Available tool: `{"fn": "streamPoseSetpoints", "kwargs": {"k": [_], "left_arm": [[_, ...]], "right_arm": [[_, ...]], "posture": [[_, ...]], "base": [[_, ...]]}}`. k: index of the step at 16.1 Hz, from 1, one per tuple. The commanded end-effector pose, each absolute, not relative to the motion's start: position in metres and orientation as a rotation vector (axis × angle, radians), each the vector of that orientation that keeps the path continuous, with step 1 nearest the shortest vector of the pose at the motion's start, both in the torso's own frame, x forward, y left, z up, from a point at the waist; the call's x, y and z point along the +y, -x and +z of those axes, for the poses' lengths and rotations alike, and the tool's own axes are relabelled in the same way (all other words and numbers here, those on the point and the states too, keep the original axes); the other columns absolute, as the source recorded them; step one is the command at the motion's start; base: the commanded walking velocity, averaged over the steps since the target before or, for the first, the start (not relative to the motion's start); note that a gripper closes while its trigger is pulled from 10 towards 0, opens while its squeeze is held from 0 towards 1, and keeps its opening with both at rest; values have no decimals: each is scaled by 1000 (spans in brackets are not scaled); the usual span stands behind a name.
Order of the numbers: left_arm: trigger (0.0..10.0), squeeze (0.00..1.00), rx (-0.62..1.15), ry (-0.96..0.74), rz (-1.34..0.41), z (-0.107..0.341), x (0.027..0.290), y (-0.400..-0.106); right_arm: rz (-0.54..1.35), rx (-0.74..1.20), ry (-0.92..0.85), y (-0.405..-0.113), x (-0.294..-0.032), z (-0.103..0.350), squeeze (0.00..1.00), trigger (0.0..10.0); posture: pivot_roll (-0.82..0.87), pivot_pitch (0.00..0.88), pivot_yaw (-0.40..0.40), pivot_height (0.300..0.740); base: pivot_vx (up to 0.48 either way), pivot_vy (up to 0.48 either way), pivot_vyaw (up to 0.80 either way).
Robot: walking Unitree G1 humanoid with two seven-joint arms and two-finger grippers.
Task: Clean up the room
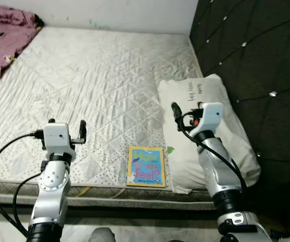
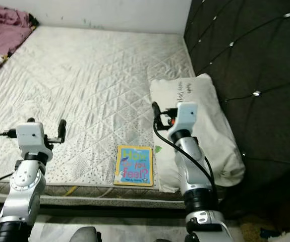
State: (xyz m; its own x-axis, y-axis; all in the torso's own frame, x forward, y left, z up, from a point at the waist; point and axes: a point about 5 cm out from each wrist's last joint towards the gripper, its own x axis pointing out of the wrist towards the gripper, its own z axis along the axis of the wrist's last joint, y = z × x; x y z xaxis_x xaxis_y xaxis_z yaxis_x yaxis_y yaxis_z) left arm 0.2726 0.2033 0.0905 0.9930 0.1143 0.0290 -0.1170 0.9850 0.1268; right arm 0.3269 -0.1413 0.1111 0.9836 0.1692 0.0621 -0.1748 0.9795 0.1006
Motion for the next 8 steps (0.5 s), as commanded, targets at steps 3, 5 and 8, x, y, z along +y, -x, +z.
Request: {"fn": "streamPoseSetpoints", "kwargs": {"k": [3,5,8], "left_arm": [[10000,0,-42,-123,117,97,203,-273],[10000,0,-47,-126,114,99,204,-275],[10000,0,-52,-131,106,101,203,-277]], "right_arm": [[151,-30,-105,-329,-144,110,0,10000],[141,-30,-102,-330,-142,114,0,10000],[133,-27,-92,-331,-141,115,0,10000]], "posture": [[-67,0,-24,740],[-69,0,-23,740],[-70,0,-21,740]], "base": [[0,0,-800],[0,0,-672],[0,0,0]]}}
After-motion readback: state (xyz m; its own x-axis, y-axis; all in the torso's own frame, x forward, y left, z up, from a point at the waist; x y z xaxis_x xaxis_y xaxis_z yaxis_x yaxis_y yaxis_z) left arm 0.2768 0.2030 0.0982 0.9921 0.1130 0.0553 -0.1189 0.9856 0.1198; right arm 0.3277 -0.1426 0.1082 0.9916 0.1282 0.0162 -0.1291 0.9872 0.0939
